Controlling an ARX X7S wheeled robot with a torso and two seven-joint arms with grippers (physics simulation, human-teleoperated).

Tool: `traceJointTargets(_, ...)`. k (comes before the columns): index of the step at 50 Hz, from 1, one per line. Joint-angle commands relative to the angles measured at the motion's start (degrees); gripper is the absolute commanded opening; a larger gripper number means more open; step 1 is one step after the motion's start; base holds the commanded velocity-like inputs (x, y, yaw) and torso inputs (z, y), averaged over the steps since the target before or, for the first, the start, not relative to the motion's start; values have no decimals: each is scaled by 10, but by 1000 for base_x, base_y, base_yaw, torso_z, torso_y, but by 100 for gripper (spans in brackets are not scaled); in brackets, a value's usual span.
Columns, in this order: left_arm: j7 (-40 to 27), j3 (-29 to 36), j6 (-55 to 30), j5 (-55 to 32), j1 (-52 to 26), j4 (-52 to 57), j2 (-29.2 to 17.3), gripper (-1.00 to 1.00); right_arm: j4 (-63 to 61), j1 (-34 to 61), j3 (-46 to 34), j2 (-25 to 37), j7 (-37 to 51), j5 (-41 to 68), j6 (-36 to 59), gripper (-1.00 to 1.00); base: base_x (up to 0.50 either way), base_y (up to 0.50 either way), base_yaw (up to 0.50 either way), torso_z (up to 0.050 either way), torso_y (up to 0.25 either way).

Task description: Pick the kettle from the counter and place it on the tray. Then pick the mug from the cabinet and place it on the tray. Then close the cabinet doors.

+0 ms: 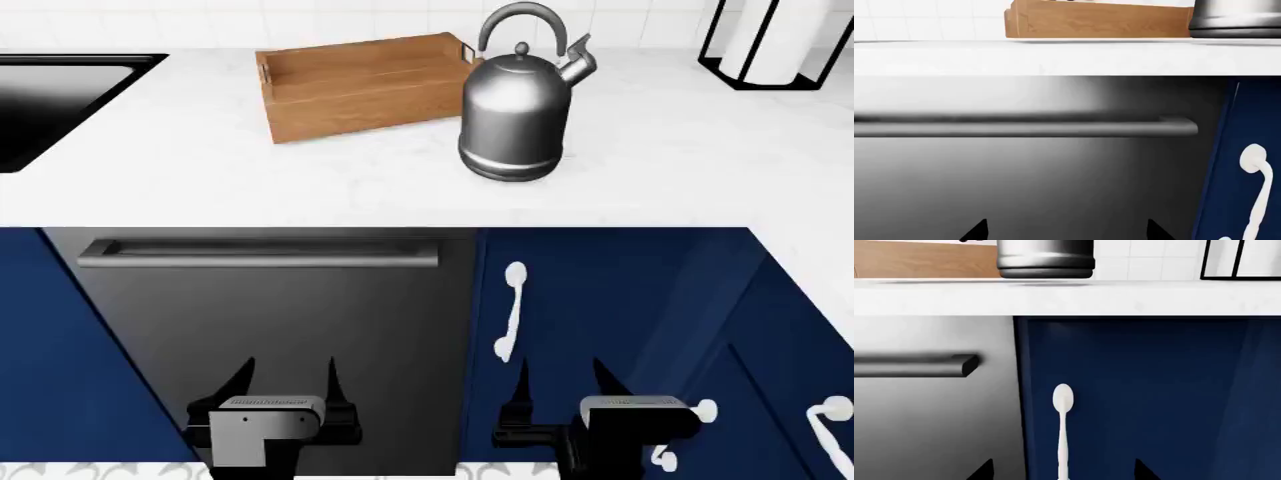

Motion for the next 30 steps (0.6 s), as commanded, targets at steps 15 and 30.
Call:
traceJointTargets(15,-30,27,-8,-44,-8,61,-33,100,-74,-8,-31,32,42,25,35,100,0,0,0,18,2)
traceJointTargets(30,-63,36,-365,-53,-211,365,-74,100,-175,-31,-45,50,59,36,69,100,0,0,0,50,6)
